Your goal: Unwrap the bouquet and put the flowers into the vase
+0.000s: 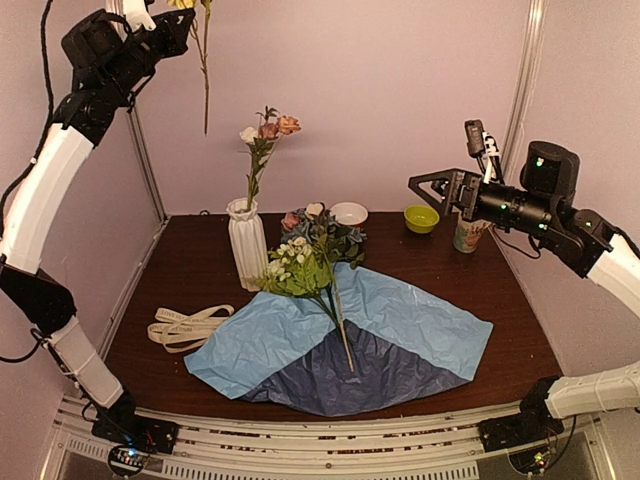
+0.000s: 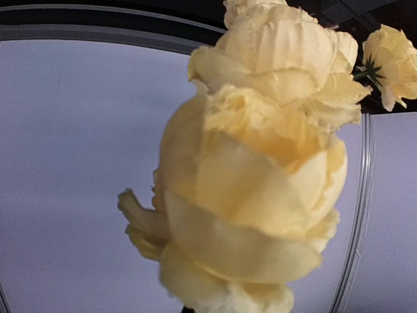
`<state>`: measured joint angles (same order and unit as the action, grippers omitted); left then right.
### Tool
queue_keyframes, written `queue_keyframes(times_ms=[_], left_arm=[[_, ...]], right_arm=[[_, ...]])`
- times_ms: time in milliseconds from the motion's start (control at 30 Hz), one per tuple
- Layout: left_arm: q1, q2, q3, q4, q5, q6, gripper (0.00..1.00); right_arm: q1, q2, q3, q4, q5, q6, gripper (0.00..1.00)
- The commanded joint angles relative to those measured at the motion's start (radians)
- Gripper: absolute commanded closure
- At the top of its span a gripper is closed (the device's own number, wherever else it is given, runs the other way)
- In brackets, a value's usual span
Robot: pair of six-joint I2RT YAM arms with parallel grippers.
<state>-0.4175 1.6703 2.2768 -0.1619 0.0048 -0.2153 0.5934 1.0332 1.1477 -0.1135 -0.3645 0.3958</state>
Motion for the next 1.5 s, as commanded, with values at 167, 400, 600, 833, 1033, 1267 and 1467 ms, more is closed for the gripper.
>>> queue_keyframes(times_ms=[167,400,600,833,1033,1267,1467], left_arm=[[0.007,-0.181,-0.478,0.296,0.093,-0.147,1.0],[0.005,-0.242,-0.644,0.367,0.113,-0.229,1.0],[0.001,-0.228,-0.611,0.387,0.143,-0.276,1.0],[-0.024,-0.172,-0.479,0.318,0.145,-0.242,1.0],[-0.028,-0.199,-0.559,0.324,0.119,-0.229,1.0],[-0.03,-0.251,-0.665,0.34,0.075,-0.232,1.0],[-0.03,-0.283,-0.787,0.389,0.069,-0.252,1.0]], right_arm=[[0.002,0.005,0.028,-0.02,0.029,0.036,0.0],[0.002,0.004,0.012,-0.006,0.047,0.062,0.0],[0.002,0.013,0.001,0.019,0.049,0.086,0.01],[0.002,0.013,-0.021,0.045,0.046,0.102,0.01],[0.002,0.005,-0.035,0.039,0.05,0.09,0.01],[0.002,0.012,-0.033,0.025,0.046,0.071,0.01],[0.002,0.032,-0.014,0.008,0.039,0.047,0.01]])
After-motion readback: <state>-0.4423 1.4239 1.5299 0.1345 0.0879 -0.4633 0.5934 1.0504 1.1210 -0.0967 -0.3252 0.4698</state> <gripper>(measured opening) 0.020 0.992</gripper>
